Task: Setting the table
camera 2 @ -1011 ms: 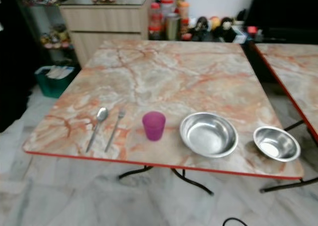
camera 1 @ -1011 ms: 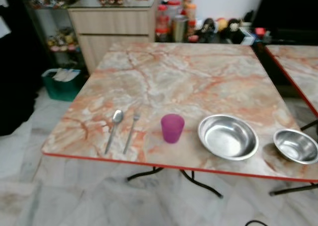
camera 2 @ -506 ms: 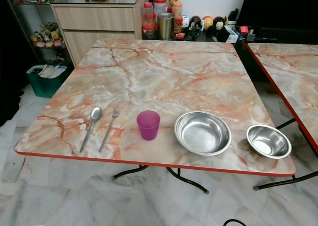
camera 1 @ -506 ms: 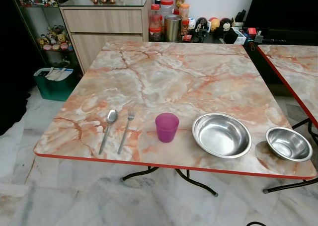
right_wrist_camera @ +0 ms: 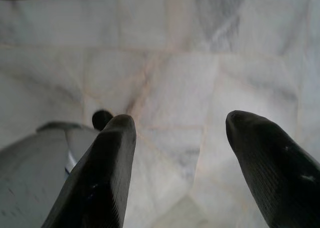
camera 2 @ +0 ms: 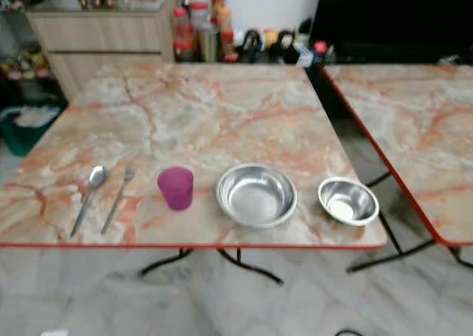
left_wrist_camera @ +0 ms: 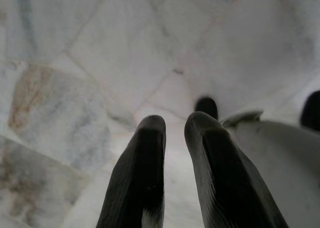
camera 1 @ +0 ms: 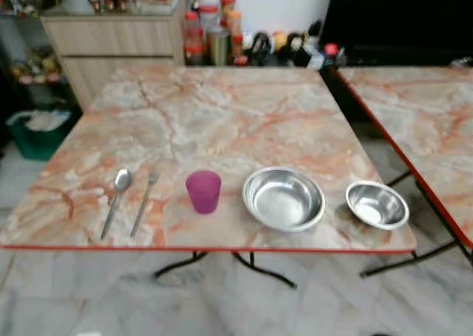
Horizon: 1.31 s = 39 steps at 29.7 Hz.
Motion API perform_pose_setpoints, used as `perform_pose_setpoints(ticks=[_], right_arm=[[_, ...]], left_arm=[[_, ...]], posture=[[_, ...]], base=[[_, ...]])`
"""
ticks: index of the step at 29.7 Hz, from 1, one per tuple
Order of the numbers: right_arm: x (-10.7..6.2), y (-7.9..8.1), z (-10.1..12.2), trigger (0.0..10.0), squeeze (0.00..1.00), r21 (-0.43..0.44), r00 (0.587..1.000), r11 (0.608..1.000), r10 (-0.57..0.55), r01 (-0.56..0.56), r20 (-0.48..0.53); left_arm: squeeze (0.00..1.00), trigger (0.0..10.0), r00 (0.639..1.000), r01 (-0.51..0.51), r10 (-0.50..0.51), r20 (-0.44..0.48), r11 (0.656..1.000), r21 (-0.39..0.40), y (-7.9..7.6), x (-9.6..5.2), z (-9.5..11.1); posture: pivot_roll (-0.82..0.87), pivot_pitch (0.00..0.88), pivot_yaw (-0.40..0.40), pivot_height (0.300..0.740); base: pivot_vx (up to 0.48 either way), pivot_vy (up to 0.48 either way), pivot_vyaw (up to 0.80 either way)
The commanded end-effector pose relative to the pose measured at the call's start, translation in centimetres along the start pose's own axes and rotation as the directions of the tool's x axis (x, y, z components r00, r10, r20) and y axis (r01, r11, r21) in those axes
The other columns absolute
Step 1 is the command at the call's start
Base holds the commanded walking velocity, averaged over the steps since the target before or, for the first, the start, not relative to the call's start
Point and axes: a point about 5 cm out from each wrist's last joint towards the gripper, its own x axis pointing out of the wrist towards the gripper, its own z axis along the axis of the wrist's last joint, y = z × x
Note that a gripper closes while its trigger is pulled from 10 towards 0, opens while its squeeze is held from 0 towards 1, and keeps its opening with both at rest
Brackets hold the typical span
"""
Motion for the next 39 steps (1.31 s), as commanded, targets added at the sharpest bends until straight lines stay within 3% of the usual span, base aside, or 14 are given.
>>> perform_pose_setpoints(ticks=[1, 39], right_arm=[[0.07, 0.21, 0.33, 10.0, 0.00, -0.003, 1.000, 1.000, 0.005, -0.005, 0.011], [0.05, 0.09, 0.34, 10.0, 0.00, -0.018, 1.000, 1.000, 0.003, -0.003, 0.008]], left_arm=[[0.00, 10.0, 0.999, -0.017, 0.018, -0.039, 1.000, 0.018, 0.70, -0.24, -1.15], [0.00, 10.0, 0.999, -0.021, 0.021, -0.037, 1.000, 0.014, 0.66, -0.25, -1.20]], posture=[[-0.01, 0.087, -0.023, 0.740], [-0.01, 0.088, -0.027, 0.740]], base=[[0.000, -0.292, 0.00], [0.000, -0.289, 0.00]])
